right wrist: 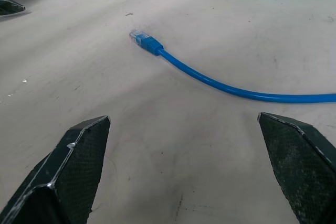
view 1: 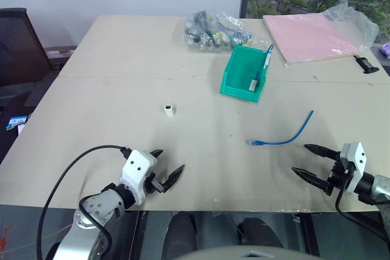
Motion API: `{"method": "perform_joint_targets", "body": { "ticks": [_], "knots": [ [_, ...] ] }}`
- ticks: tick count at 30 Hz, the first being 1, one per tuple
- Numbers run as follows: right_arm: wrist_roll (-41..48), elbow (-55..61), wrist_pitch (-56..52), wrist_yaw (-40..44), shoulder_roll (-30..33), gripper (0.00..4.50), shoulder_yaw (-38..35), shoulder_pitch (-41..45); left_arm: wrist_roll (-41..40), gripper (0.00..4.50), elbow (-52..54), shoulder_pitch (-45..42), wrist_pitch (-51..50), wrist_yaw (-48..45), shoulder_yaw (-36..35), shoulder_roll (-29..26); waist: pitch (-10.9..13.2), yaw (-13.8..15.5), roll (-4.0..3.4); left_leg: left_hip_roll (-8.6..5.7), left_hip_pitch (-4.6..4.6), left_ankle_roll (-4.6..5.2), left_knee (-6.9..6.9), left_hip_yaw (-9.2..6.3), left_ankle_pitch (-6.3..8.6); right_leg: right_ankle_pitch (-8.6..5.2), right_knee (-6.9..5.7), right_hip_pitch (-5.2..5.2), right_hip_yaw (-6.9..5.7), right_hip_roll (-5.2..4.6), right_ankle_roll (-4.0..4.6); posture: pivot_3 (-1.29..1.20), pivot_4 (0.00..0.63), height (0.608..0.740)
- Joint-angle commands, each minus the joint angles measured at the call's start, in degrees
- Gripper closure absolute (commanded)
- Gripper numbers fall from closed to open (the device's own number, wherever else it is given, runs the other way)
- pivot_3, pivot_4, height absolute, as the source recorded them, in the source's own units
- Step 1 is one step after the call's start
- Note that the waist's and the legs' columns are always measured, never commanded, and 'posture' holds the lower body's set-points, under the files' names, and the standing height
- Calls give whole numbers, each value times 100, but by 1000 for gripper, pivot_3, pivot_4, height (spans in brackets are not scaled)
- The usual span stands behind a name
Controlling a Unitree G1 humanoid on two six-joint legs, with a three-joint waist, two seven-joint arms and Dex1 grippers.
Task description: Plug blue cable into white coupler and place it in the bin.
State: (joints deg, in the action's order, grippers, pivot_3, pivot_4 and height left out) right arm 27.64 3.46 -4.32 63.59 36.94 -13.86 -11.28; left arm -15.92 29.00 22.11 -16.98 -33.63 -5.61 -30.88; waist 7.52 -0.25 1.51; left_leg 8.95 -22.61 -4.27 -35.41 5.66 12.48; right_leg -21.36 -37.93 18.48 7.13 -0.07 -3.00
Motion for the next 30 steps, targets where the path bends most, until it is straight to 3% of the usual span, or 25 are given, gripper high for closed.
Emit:
{"method": "perform_joint_targets", "body": {
  "ticks": [1, 21, 30],
  "knots": [
    [-79, -115, 236, 113, 61, 43, -18, 48, 35, 99, -38, -201, 79, -62, 94, -10, 0, 0, 0, 0, 0, 0, 0, 0, 0, 0, 0, 0, 0, 0, 0, 0, 150, 718],
    [-170, 98, 238, -52, 72, 43, 96, 57, 45, 99, -287, -760, 274, -539, 347, -105, -2, 105, -7, 0, 1, 0, -4, -1, 0, 0, -3, -1, -3, 0, 0, 0, 150, 718],
    [-92, 392, 10, -104, 89, 43, 241, 488, -80, 99, -640, -2047, 99, -1480, 1072, -379, -3, 98, -11, 0, 0, 0, -11, -2, 0, 1, -6, -3, -6, 1, -1, 0, 150, 718]
  ]
}}
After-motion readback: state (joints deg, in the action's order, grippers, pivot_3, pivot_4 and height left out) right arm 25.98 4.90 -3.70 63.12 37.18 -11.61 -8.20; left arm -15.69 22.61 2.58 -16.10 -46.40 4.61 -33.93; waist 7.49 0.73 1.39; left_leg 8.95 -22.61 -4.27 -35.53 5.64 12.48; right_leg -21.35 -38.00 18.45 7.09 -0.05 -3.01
